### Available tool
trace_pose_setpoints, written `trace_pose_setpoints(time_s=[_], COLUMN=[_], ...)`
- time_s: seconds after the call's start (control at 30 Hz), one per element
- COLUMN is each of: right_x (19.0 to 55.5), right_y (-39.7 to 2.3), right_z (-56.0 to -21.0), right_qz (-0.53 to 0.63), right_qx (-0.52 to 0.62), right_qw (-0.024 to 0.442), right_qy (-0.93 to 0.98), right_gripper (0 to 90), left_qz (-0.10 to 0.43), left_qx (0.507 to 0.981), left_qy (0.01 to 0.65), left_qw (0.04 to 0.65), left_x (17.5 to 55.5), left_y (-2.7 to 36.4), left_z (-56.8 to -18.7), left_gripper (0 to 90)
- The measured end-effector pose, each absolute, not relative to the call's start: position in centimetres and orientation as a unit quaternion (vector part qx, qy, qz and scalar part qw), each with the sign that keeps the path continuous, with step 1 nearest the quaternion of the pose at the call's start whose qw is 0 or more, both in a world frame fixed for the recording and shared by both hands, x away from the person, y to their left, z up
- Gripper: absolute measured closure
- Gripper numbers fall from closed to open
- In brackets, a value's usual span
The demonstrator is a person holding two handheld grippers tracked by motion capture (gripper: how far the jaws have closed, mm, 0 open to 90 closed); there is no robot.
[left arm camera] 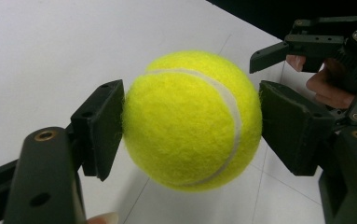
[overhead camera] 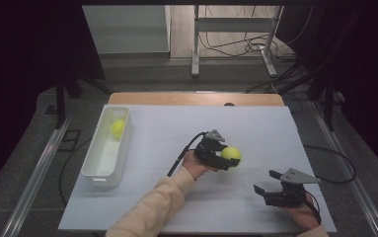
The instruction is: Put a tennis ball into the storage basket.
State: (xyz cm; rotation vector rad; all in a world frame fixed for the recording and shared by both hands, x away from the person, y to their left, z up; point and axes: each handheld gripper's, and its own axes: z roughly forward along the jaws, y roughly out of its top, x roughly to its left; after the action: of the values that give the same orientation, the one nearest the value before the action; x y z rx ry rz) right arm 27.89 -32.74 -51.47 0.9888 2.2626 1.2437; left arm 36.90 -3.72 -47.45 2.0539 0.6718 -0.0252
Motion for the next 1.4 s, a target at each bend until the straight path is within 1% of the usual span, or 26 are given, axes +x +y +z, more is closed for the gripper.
trace_pose_setpoints(time_s=[0.83,1.4], right_x=[27.9,27.9], right_y=[-32.7,-32.7], right_z=[-51.5,-51.5], right_qz=[0.441,0.440], right_qx=[0.352,0.352], right_qw=[0.188,0.189], right_qy=[0.804,0.804], right_gripper=[16.2,16.2], left_qz=[0.003,0.021], left_qx=[0.828,0.819], left_qy=[0.277,0.286], left_qw=[0.488,0.498], left_x=[36.5,35.9], left_y=[-1.8,0.4], left_z=[-46.4,-46.0], left_gripper=[26.6,26.5])
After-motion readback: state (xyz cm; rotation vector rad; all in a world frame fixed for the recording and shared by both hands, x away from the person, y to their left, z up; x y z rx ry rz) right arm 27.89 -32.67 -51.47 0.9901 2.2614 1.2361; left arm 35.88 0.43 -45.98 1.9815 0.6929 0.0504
